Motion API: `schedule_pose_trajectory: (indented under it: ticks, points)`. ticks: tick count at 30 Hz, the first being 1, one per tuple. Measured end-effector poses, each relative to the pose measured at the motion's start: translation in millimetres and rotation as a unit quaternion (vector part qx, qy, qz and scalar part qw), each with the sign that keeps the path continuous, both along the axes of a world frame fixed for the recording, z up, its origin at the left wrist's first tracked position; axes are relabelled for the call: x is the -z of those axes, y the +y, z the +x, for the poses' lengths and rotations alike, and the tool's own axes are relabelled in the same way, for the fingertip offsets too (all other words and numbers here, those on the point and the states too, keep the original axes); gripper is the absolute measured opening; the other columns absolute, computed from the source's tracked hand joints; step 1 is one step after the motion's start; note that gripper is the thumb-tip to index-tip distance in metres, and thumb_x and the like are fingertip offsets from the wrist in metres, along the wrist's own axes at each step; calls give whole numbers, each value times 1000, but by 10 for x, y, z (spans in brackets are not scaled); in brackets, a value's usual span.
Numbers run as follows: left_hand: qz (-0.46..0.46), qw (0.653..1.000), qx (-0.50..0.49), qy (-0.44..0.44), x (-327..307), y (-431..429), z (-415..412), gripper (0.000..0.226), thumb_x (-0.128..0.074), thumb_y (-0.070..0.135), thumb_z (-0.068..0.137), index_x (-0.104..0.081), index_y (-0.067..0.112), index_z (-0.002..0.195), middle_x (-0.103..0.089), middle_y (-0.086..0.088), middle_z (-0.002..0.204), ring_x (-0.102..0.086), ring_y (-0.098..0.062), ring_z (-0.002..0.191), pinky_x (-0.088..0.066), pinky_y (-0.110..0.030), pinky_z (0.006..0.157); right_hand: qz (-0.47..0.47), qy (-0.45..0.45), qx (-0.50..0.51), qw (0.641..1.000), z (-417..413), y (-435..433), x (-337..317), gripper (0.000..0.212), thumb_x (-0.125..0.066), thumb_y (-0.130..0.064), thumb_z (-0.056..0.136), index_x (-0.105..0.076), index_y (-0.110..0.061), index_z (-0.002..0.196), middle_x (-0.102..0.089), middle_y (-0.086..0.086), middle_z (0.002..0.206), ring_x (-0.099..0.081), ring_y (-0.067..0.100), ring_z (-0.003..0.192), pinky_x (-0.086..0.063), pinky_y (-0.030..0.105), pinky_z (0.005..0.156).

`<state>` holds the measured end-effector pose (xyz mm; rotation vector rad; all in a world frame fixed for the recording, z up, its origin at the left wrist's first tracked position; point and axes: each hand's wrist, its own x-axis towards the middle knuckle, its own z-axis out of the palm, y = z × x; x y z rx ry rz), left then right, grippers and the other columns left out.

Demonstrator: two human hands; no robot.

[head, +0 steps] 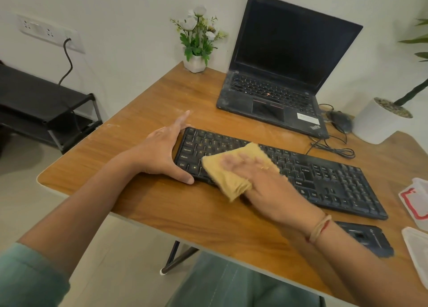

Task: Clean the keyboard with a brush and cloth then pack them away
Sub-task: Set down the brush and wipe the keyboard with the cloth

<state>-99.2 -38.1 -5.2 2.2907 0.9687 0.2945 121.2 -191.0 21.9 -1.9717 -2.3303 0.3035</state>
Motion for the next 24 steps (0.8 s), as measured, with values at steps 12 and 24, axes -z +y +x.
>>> schedule_pose_trajectory:
  ticks: [12, 24]
  points:
    - [-3, 1000, 1, -7, 16, 20, -12, 148, -76, 75, 32, 15, 45, 145, -25, 7, 155, -24, -17, 140, -14, -40, 117, 23, -13, 55, 998, 167, -34, 18, 48, -24, -33, 104, -7, -42, 148, -12, -16, 155, -10, 7, 144, -8, 34, 120]
    - [8, 1000, 8, -17, 24, 21, -17, 151, -77, 73, 32, 17, 43, 146, -27, 7, 154, -26, -15, 140, -16, -36, 115, 55, -16, 107, 993, 150, -8, 32, 49, -27, -30, 103, -10, -35, 149, -9, -15, 156, -8, 7, 144, -3, 30, 118]
